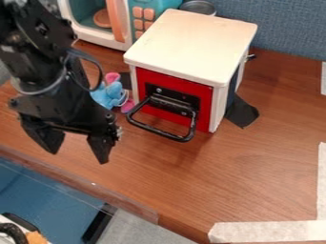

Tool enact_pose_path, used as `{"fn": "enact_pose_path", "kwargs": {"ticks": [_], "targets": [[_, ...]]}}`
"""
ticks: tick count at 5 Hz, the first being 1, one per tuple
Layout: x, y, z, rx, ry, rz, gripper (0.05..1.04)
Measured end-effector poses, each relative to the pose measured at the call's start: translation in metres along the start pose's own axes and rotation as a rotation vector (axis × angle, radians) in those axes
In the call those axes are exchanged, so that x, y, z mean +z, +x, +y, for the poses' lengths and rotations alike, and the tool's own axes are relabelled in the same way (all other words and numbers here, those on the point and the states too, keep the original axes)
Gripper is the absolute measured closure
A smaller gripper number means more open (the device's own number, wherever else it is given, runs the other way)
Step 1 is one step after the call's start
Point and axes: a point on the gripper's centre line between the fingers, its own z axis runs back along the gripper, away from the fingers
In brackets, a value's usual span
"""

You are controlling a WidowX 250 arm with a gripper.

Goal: Open the drawer

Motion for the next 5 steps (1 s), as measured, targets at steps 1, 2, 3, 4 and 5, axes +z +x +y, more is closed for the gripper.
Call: {"fn": "enact_pose_path", "kwargs": {"ticks": [1,2,3,4,5], "targets": [[-0.005,0.002,-0.004,0.04,0.003,-0.024,0.083],[-0.013,0.003,-0.007,0.09,0.014,-0.052,0.083],[-0.018,0.008,-0.016,0.169,-0.006,-0.127,0.083],[-0.022,0.017,-0.029,0.247,-0.04,-0.177,0.083],[-0.024,0.026,-0.038,0.342,-0.066,-0.226,0.083]]}}
